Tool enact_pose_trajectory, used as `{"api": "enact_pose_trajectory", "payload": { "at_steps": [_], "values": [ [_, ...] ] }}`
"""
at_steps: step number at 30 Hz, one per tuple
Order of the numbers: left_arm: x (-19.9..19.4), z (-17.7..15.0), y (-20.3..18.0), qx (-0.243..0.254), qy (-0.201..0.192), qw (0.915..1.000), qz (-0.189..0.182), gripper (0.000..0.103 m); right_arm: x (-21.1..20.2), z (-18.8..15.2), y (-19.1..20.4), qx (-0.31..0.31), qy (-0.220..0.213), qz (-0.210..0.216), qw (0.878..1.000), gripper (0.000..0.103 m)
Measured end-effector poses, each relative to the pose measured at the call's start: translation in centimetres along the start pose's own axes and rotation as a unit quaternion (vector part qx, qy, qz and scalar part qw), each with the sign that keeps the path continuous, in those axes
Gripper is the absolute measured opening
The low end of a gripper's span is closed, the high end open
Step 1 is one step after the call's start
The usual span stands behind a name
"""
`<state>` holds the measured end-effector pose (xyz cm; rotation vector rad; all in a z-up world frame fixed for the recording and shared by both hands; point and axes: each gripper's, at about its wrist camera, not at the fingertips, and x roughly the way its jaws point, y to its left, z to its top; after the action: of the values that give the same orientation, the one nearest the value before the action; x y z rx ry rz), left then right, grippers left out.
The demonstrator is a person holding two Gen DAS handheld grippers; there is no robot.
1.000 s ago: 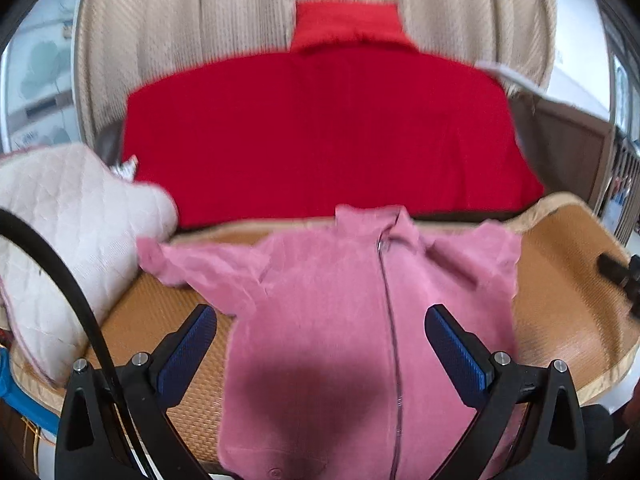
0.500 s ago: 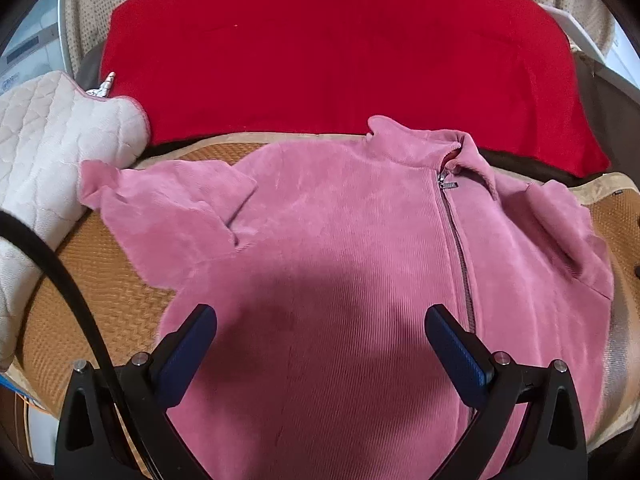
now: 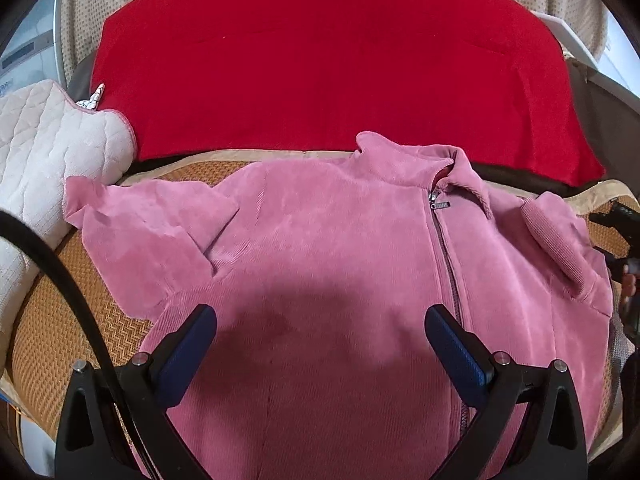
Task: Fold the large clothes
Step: 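Grasp the pink jacket's sleeve with the right tool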
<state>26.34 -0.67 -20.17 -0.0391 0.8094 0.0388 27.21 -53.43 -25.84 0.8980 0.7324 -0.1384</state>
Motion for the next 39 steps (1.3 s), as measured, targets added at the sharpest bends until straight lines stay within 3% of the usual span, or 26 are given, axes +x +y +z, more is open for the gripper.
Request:
{"api": "enact_pose_trajectory", "payload": {
  "at_steps": [5, 7, 9, 11, 16, 19, 25, 28, 29, 30, 32, 36, 38, 39],
  "values": [
    [-0.1, 0.2, 0.0, -0.001, -0.004, 1.0, -0.006, 0.103, 2.5, 1.4, 1.1, -0.018, -0.003, -0.032, 0.999, 0.055],
    [-0.2, 0.3, 0.0, 0.002, -0.006, 1.0, -0.005, 0.103, 3.6, 2.0, 1.2, -0.02, 0.001, -0.043, 0.999, 0.032],
    [-0.2, 0.4, 0.1, 0.001, -0.006, 1.0, -0.006, 0.103, 4.5, 2.3, 1.4, -0.028, 0.002, -0.048, 0.998, 0.019],
    [-0.1, 0.4, 0.2, -0.002, -0.005, 1.0, -0.007, 0.103, 5.0, 2.3, 1.4, -0.018, 0.011, -0.024, 0.999, 0.011],
    [-0.4, 0.6, 0.6, -0.008, -0.009, 0.9999, -0.01, 0.103, 5.0, 1.8, 1.8, 0.007, 0.032, 0.061, 0.998, 0.007],
    [-0.8, 0.6, 0.9, -0.014, -0.014, 0.9998, -0.01, 0.103, 4.4, 0.5, 3.7, 0.018, 0.055, 0.128, 0.99, 0.007],
    [-1.4, 0.6, 2.2, -0.022, -0.029, 0.9993, 0.004, 0.103, 3.2, -3.9, 8.1, 0.002, 0.101, 0.205, 0.974, 0.007],
    [-1.6, 0.6, 2.9, -0.025, -0.033, 0.9991, 0.011, 0.103, 3.4, -6.9, 9.7, -0.01, 0.131, 0.208, 0.969, 0.007],
    [-1.6, 0.6, 3.0, -0.027, -0.033, 0.999, 0.013, 0.103, 3.6, -8.2, 10.1, -0.019, 0.14, 0.192, 0.971, 0.007],
    [-1.6, 0.5, 3.3, -0.028, -0.033, 0.999, 0.015, 0.103, 3.5, -9.2, 10.5, -0.037, 0.136, 0.168, 0.976, 0.007],
    [-1.7, 0.5, 3.7, -0.033, -0.033, 0.9988, 0.017, 0.103, 2.5, -9.6, 10.7, -0.047, 0.117, 0.176, 0.976, 0.007],
    [-2.0, 0.3, 4.0, -0.029, -0.038, 0.9987, 0.014, 0.103, -0.5, -7.8, 7.9, -0.013, 0.078, 0.172, 0.982, 0.012],
    [-2.1, 0.3, 4.0, -0.03, -0.037, 0.9988, 0.008, 0.103, -1.6, -6.3, 6.0, 0.001, 0.041, 0.137, 0.99, 0.034],
    [-2.0, 0.3, 3.8, -0.031, -0.036, 0.9989, 0.003, 0.103, -2.0, -5.2, 4.4, 0.027, 0.022, 0.117, 0.993, 0.075]
  ]
}}
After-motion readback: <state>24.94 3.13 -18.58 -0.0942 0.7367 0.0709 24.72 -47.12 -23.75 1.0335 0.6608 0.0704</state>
